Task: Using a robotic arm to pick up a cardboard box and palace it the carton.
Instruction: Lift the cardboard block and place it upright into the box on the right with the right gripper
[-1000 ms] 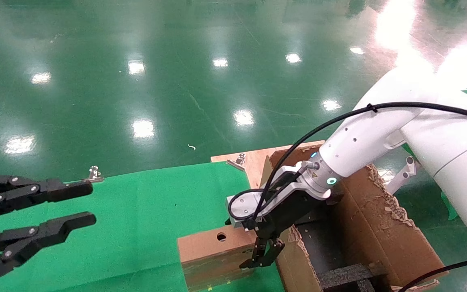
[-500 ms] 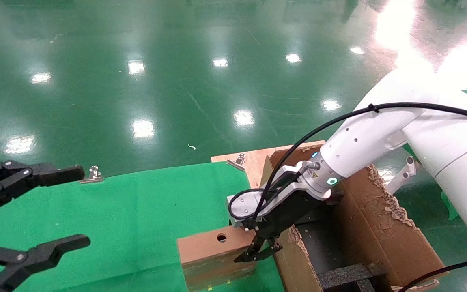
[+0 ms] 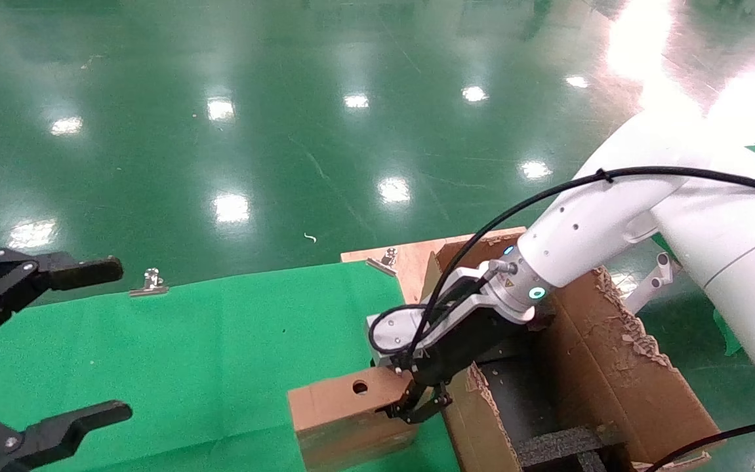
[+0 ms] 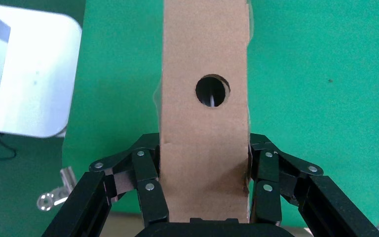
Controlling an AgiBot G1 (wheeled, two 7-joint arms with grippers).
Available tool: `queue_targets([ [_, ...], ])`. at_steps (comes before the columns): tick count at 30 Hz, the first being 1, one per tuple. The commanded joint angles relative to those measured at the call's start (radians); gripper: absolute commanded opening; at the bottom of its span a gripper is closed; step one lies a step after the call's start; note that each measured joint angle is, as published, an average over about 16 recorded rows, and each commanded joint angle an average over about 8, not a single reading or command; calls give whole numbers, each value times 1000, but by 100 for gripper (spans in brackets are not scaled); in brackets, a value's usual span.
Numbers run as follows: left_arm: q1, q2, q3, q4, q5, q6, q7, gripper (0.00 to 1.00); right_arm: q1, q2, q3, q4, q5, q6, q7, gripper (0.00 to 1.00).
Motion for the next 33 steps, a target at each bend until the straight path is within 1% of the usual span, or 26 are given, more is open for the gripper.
queue_targets([
  [1,0,0,0,0,0,0,0,100,6,3,2,-2,12,3,0,0],
  [5,0,0,0,0,0,0,0,100,85,19,9,-38,49,-2,-22,0],
  [12,0,0,1,0,0,0,0,100,263,55,-6,-124,98,-12,-77,0],
  [17,0,0,1,0,0,0,0,100,365,78,-54,-174,122,-16,-114,0],
  [22,0,0,1,0,-1,0,1,100,419,106,-122,-206,149,-18,-128,0],
  [27,0,0,1,0,-1,0,1,100,465,174,-194,-221,162,-18,-121,0],
  [33,-1,0,2,0,-1,0,1,100,535,290,-293,-201,138,-18,-90,0],
])
